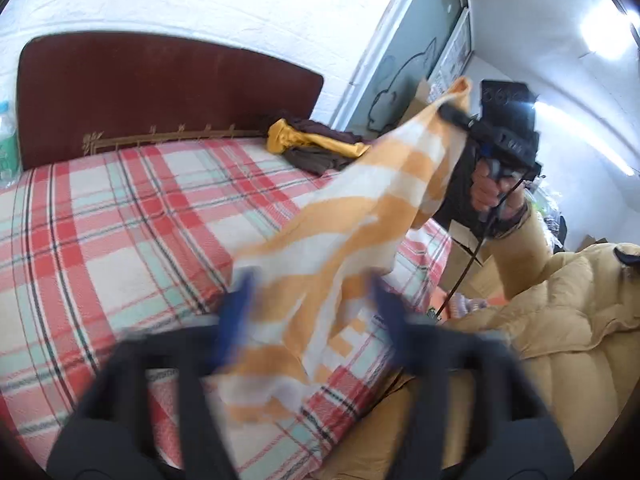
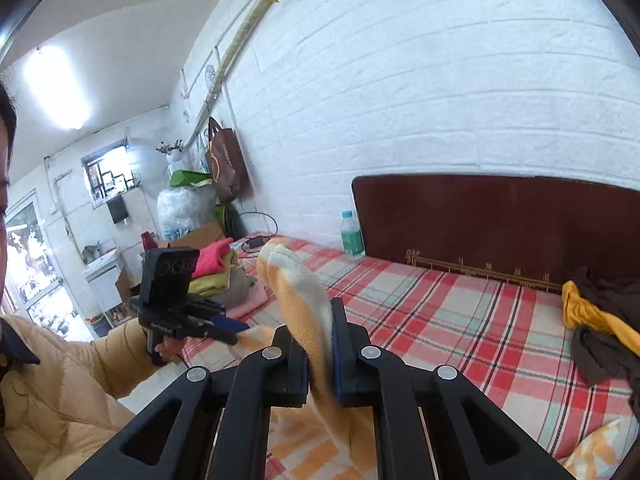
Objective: Fold clothes
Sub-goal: 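Lift the striped garment up with both grippers to shake it out, then lower the striped garment flat onto the bed with both grippers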
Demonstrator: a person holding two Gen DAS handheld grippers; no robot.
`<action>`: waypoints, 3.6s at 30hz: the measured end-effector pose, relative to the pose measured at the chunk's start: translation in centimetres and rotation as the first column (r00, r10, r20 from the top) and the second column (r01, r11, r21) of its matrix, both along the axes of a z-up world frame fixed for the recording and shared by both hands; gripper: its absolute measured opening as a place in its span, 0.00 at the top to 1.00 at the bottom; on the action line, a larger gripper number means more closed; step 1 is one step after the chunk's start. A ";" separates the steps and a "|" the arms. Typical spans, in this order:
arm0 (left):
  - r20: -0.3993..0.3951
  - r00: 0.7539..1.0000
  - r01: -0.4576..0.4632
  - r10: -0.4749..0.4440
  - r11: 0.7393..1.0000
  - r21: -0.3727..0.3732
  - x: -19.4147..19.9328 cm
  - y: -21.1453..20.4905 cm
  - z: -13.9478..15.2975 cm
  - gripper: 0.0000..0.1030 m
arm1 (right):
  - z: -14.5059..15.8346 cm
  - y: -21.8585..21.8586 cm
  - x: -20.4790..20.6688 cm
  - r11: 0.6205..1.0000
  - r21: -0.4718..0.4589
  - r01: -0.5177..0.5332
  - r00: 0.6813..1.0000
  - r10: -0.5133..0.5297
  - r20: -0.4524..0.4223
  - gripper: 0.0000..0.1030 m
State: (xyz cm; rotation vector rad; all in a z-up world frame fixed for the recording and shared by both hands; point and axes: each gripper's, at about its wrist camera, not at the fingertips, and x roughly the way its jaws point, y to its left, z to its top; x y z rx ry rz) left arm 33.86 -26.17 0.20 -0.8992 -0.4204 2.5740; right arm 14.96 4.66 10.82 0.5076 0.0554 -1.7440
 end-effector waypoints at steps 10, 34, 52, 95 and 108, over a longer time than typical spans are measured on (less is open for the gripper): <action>0.091 0.996 0.012 0.001 0.991 -0.135 -4.1 0.3 -4.8 0.01 | -2.7 -1.6 2.8 0.992 0.111 -0.061 0.998 0.059 0.025 0.92; 0.079 0.995 0.072 -0.060 0.986 -0.150 -5.0 2.7 -3.1 0.84 | -4.6 0.5 1.3 0.997 0.071 0.018 0.995 -0.024 0.098 0.92; -0.405 0.908 -0.251 0.109 0.915 -0.316 2.8 2.7 18.9 0.84 | 9.7 2.9 0.9 0.946 -0.322 0.021 0.985 -0.075 -0.156 0.92; -0.184 0.946 -0.322 0.267 0.842 -0.433 -6.1 2.1 18.3 0.83 | 10.8 -0.3 -6.5 0.967 -0.247 0.071 0.988 -0.102 -0.116 0.92; 0.374 0.744 -0.268 0.554 0.760 -0.592 -24.1 -13.0 -13.4 0.82 | -14.2 -17.5 -24.2 0.918 0.337 0.210 0.923 -0.300 0.240 0.64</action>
